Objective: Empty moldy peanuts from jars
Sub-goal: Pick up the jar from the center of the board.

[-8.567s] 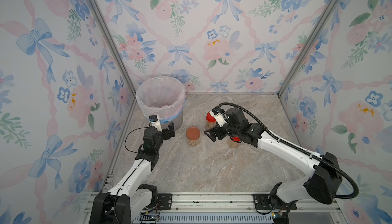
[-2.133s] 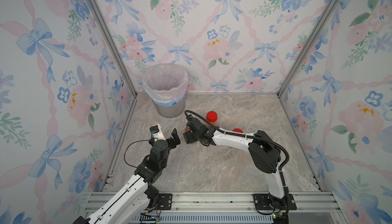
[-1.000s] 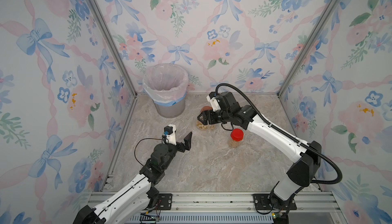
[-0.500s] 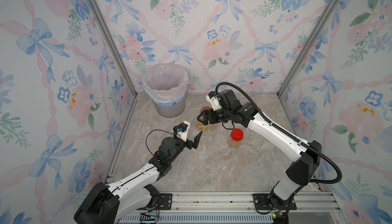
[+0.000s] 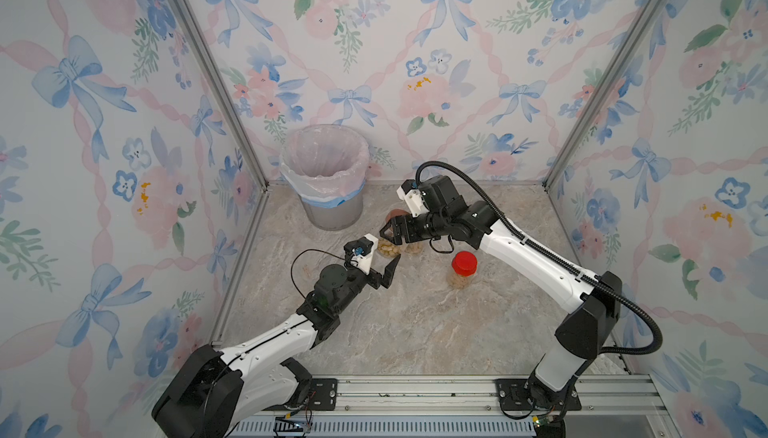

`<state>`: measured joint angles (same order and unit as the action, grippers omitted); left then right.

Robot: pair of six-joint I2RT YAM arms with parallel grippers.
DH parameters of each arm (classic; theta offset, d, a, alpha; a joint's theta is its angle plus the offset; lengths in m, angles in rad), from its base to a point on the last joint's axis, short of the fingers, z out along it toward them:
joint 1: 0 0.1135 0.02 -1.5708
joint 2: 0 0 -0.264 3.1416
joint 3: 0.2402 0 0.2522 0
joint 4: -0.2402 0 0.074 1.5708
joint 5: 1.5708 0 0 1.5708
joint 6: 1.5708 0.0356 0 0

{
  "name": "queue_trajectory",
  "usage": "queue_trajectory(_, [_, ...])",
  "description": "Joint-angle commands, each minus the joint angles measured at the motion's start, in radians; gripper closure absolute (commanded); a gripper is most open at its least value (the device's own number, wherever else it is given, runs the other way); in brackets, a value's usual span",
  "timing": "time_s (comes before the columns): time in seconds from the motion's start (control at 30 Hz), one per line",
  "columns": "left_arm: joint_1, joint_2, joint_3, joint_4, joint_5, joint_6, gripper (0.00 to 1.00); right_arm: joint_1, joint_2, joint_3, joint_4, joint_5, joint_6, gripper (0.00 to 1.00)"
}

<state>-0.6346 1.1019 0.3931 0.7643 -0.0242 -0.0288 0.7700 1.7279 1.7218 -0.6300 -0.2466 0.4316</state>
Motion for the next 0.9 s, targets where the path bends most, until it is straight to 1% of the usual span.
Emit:
queue_trajectory(0.0, [-0.002,0.021,0.021,0.066,-0.006,0.012,0.02,0.024,-0.001,0.046,0.067,-0.048,0.018,0.42])
queue_trajectory(0.07, [-0.001,0.025,0.018,0.093,-0.032,0.013,0.02,0.030,-0.002,0.047,0.065,-0.043,0.019,0.42])
queue_trajectory(0.13, [0.005,0.026,0.012,0.115,-0.029,0.013,0.02,0.034,-0.007,0.043,0.070,-0.044,0.019,0.42])
queue_trajectory(0.53, [0.009,0.053,0.026,0.143,-0.045,-0.003,0.02,0.044,-0.014,0.040,0.069,-0.046,0.015,0.43])
queue_trajectory(0.87, [0.010,0.036,0.016,0.178,-0.078,-0.005,0.02,0.052,-0.017,0.034,0.068,-0.042,0.012,0.43])
